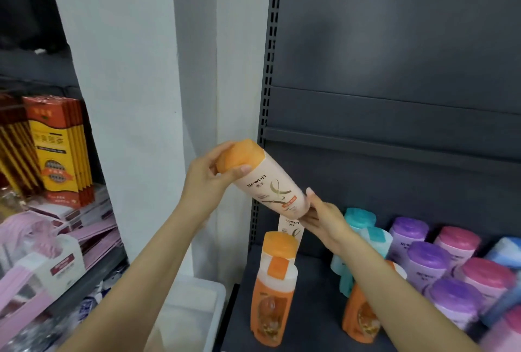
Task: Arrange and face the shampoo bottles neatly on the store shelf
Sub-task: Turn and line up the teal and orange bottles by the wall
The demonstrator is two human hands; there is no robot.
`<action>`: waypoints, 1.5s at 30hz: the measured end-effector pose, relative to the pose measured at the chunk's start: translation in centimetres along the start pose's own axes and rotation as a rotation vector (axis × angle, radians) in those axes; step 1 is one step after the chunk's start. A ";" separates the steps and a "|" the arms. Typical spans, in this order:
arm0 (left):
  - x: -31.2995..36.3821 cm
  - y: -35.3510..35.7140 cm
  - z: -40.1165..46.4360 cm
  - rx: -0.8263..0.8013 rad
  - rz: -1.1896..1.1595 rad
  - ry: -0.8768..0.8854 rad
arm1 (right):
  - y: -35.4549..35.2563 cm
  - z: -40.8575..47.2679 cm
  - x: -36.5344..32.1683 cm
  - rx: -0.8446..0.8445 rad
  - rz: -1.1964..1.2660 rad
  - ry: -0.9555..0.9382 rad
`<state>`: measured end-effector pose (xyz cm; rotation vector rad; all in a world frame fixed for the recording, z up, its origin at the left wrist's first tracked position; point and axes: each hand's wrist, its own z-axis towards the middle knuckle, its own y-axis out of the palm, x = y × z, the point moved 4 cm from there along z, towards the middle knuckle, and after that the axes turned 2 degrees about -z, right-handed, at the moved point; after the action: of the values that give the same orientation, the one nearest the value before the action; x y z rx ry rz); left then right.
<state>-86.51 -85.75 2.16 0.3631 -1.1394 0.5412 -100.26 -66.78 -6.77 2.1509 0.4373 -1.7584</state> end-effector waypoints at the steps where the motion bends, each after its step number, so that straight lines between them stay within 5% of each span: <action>1: 0.3 0.0 -0.3 0.010 -0.047 -0.009 | 0.2 -0.6 -0.1 -0.042 0.113 0.023; 5: 1.0 -0.1 -1.3 0.000 -0.111 -0.023 | 0.2 -2.7 -1.0 -0.067 0.495 0.022; 8: 1.4 -0.3 -1.7 -0.041 -0.054 -0.016 | -0.3 -3.7 -1.6 0.001 0.601 0.011; 12: 0.7 -0.5 -2.1 -0.091 0.297 -0.065 | -1.6 -4.3 -1.6 0.155 0.704 -0.069; 14: 0.2 -0.2 -2.7 -0.140 0.153 -0.192 | -2.2 -4.5 -1.6 0.214 0.732 -0.125; 20: -0.5 0.1 -3.5 -0.085 -0.184 -0.353 | -2.7 -5.3 -2.7 0.065 0.659 -0.270; 28: -0.5 -1.5 -3.6 -0.072 -0.268 -0.147 | -3.0 -6.5 -4.0 -0.122 0.615 -0.316; 45: -0.9 -2.6 -2.7 -0.071 -0.160 -0.112 | -2.0 -5.1 -3.9 0.020 0.491 -0.276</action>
<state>-83.28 -86.59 0.34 0.4234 -1.2218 0.3428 -97.43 -62.86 -2.11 1.7856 -0.1682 -1.7270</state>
